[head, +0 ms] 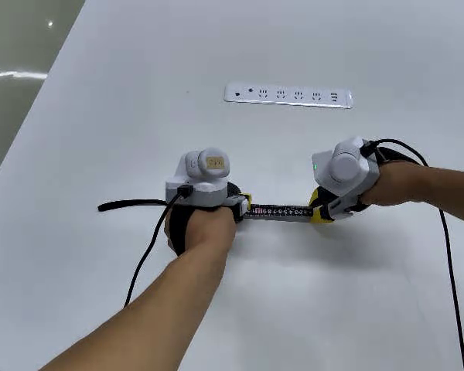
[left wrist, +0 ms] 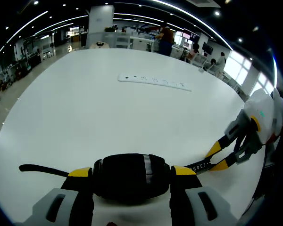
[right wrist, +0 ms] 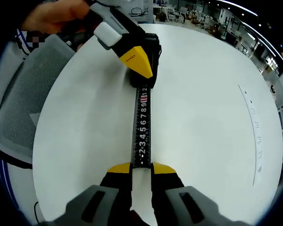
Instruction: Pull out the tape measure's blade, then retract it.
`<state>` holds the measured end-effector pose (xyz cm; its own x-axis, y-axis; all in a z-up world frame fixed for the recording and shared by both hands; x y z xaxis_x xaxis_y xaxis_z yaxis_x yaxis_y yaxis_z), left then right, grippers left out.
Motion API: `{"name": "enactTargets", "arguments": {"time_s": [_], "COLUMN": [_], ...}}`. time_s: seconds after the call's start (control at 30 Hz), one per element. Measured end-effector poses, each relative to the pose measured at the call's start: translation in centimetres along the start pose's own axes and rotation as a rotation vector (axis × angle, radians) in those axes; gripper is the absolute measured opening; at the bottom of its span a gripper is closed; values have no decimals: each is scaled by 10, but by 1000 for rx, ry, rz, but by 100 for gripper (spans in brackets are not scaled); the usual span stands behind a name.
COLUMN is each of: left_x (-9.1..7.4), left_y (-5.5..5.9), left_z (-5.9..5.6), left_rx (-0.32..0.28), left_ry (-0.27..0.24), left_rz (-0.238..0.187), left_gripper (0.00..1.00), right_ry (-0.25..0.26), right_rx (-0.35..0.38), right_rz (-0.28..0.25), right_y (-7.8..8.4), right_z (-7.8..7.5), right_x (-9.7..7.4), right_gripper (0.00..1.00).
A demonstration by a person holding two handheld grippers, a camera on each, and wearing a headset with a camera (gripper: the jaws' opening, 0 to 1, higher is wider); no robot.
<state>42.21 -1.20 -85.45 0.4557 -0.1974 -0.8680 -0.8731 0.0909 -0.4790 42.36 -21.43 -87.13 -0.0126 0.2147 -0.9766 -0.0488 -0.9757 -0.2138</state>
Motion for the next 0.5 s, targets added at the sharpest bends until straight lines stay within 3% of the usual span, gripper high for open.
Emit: {"name": "enactTargets", "arguments": {"time_s": [0.5], "left_x": [-1], "left_y": [0], "left_z": [-1], "left_rx": [-2], "left_ry": [2], "left_rz": [1], "left_gripper": [63], "right_ry": [18], "right_rx": [6], "right_rz": [-14], "right_y": [-11], "right_z": [1], "right_x": [2], "right_gripper": [14]}}
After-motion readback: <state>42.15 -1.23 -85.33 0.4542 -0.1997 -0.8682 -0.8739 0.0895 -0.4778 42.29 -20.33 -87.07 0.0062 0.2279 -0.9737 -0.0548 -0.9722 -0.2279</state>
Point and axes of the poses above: the centre of the closed fingertips' face, and the gripper's own axes: x roughly forward along the fingers, z roughly to its left, y roughly out of its underside, the point moved 7 cm from there along -x, roughly backward along the fingers, and after that the axes turned 10 degrees about z, right-handed, at the moved point
